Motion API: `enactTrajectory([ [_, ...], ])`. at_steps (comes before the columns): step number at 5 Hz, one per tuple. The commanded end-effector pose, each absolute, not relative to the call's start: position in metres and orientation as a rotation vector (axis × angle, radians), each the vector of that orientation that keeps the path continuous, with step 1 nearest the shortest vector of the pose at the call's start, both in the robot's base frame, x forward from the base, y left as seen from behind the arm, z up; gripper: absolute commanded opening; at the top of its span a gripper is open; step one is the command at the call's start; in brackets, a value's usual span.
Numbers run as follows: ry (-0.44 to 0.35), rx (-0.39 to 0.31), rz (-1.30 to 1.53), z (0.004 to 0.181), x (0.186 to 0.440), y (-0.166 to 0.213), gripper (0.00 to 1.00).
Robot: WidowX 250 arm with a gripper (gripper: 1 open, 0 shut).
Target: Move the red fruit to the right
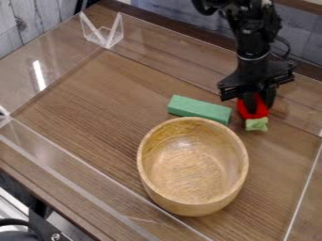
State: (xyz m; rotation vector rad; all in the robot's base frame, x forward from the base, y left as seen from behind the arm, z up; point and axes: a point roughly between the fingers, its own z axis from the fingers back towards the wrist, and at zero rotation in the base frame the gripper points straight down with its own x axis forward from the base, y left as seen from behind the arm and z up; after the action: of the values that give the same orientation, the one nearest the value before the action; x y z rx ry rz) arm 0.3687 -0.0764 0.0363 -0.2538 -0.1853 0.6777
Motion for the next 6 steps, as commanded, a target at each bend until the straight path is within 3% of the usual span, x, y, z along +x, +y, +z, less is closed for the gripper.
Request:
enactTrajectory([
  [1, -0.251, -0.281, 0.656, 0.054, 0.376, -0.084, 0.00],
  [3, -0.277, -0.292, 0.658, 0.054, 0.376, -0.086, 0.00],
  [4, -0.286, -0.301, 0.640, 0.065, 0.375, -0.093, 0.00],
  [5, -0.274, -0.292, 0.621, 0.064, 0.374, -0.094, 1.00],
  [6, -0.263, -0.285, 0.604, 0.063, 0.372, -0.095, 1.00],
])
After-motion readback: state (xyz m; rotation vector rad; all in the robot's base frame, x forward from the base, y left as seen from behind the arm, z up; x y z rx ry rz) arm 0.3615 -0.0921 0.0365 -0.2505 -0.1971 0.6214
